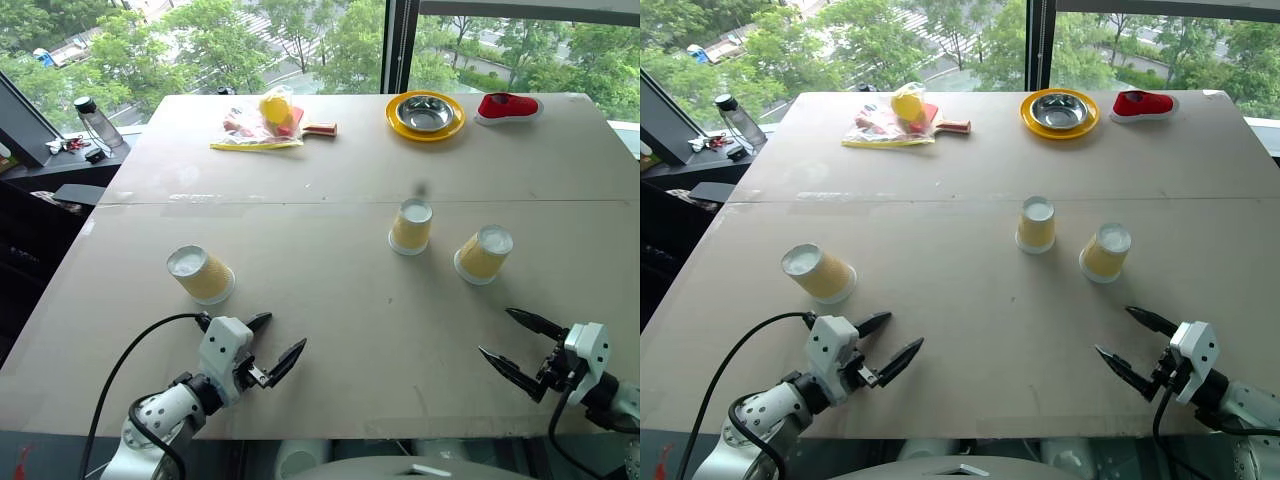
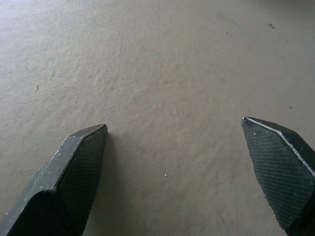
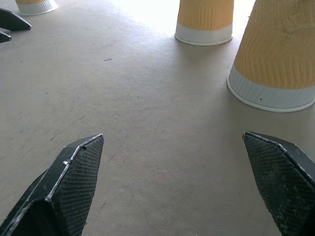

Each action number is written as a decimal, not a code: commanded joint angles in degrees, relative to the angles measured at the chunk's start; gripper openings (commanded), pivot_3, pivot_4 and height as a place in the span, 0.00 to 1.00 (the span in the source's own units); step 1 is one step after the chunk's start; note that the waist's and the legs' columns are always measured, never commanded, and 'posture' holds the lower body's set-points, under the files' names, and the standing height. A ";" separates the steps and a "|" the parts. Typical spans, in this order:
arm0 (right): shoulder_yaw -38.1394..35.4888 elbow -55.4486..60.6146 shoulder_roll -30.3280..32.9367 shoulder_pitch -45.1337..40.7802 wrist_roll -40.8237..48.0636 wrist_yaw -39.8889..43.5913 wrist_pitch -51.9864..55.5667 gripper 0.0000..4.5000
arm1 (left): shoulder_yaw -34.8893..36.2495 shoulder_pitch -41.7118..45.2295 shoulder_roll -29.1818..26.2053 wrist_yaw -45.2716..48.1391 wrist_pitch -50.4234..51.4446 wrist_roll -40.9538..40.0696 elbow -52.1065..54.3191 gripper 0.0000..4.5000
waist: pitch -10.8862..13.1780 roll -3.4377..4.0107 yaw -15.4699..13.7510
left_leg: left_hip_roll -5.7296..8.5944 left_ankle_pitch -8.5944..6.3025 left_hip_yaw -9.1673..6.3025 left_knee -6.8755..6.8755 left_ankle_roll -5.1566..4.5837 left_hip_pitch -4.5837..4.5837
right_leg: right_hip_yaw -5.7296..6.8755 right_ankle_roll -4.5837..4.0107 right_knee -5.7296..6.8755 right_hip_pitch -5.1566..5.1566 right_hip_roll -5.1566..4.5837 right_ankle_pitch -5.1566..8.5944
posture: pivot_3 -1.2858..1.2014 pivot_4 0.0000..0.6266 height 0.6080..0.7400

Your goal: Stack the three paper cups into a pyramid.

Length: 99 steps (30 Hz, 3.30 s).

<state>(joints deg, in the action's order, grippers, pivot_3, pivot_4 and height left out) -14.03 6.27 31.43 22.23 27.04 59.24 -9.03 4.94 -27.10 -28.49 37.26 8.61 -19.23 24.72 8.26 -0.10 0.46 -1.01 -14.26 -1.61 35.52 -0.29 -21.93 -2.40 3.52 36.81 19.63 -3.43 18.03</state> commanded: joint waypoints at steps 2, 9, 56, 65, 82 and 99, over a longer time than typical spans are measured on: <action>-1.29 -0.03 0.30 -1.55 0.70 -0.05 -0.94 1.00 | -0.02 1.69 -0.63 1.09 -0.15 0.14 -1.51 0.99 | 0.00 0.01 -0.01 | 0.00 0.00 0.01 0.01 0.00 0.01 | 0.01 0.01 0.01 -0.01 0.01 0.00 | 0.52 0.24 1.00; -1.23 -1.76 -0.11 -2.57 0.46 0.18 -1.94 1.00 | 0.75 3.53 -0.80 1.53 -0.34 0.05 -2.56 0.99 | 0.05 -0.07 -0.01 | -0.06 0.00 -0.05 0.28 -0.01 -0.06 | 0.04 0.02 0.11 -0.02 0.18 -0.01 | 0.52 0.24 1.00; 2.87 -4.22 -4.81 -28.19 -0.62 -16.35 13.90 0.80 | 2.72 35.12 -17.05 16.82 22.57 -26.23 10.73 1.00 | 0.67 -0.36 0.43 | -0.20 0.00 -0.06 0.73 0.00 -0.06 | 0.07 0.06 0.90 0.16 0.49 0.00 | 0.52 0.24 1.00; 3.36 -3.02 -4.99 -28.16 -0.52 -15.02 13.34 0.37 | 4.04 33.62 -14.95 13.80 22.16 -26.98 10.63 1.00 | 0.71 -0.35 0.38 | -0.19 0.00 -0.06 0.74 0.00 -0.08 | 0.07 0.06 0.89 0.16 0.48 0.00 | 0.52 0.24 1.00; 25.72 -4.08 -17.91 -43.02 -12.16 -18.16 16.56 0.37 | 11.90 17.90 -10.73 2.16 19.33 -19.58 12.86 1.00 | 0.85 -0.53 0.36 | -0.24 0.01 -0.08 0.75 0.02 -0.10 | 0.08 0.05 1.02 0.33 0.48 0.00 | 0.52 0.24 1.00; 26.54 -12.15 -26.38 -53.61 -16.46 -21.74 16.28 0.99 | 12.82 16.83 -9.43 3.11 17.93 -20.61 13.60 1.00 | 0.85 -0.57 0.64 | -0.25 0.14 -0.10 0.78 0.25 -0.89 | 0.09 0.06 1.21 1.20 0.49 -0.02 | 0.52 0.24 1.00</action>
<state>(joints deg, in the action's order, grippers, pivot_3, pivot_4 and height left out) 13.91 -10.23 4.91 -31.33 9.26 37.17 8.42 16.70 -10.44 -37.97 39.88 27.97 -38.65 35.61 9.11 -0.67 1.10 -1.26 -14.13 -1.71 36.30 -0.05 -22.82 -2.31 3.58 38.02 20.83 -2.94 18.01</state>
